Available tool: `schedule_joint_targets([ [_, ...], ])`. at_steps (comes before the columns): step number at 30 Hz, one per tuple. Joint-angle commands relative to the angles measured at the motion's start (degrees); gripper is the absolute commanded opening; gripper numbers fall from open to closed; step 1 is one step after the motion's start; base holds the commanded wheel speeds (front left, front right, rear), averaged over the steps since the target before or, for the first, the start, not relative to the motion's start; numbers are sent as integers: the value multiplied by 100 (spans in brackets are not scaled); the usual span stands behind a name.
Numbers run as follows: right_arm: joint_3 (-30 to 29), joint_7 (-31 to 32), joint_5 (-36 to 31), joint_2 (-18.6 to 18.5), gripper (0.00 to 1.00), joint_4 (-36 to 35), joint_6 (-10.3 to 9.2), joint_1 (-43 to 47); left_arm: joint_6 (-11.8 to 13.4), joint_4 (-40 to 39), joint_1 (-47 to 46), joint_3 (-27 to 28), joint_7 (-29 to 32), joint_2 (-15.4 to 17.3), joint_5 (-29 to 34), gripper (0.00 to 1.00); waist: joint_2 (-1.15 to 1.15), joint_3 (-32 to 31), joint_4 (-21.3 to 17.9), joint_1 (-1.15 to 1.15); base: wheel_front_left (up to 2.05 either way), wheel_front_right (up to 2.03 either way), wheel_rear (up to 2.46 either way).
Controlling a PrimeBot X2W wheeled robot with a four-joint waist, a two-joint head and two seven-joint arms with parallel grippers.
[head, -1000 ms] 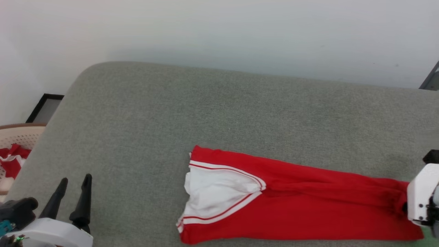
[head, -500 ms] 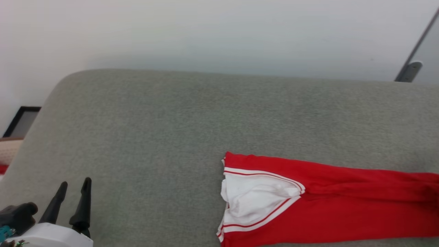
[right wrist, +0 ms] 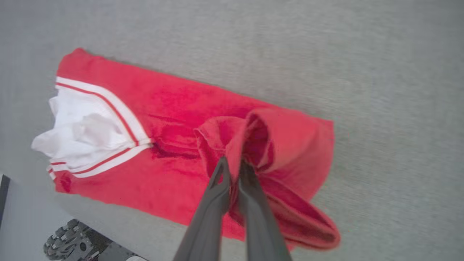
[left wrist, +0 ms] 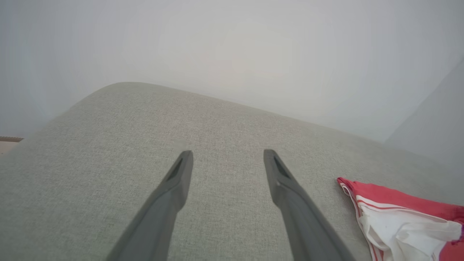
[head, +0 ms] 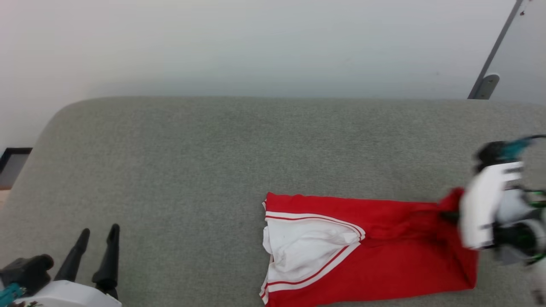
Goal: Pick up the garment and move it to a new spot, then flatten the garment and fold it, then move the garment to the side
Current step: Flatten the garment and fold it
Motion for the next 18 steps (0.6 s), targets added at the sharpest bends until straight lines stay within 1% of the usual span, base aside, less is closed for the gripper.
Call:
schedule_joint_targets([
  [1,37,31,34,92,0,-81,-9,95,12,-11,-20,-9,-3,-13,43,100,0,3,49,0,0,0,0],
  [4,199,130,-58,446,0,-483,-9,154,-29,-13,-101,-85,42,-20,87,100,0,28,175,0,0,0,0],
  [8,394,91,-230,996,0,-586,-9,108,-65,24,-248,-199,104,-50,124,100,0,50,391,0,0,0,0],
  [12,645,-26,-353,1444,0,-389,-9,3,-110,78,-404,-303,165,-89,161,100,0,63,639,0,0,0,0],
  [14,746,-126,-397,1604,0,-225,-9,-52,-139,101,-496,-358,189,-130,168,100,0,76,765,0,0,0,0],
  [18,929,-390,-589,1792,0,236,-9,-212,-209,191,-642,-429,203,-183,168,100,0,114,972,0,0,0,0],
])
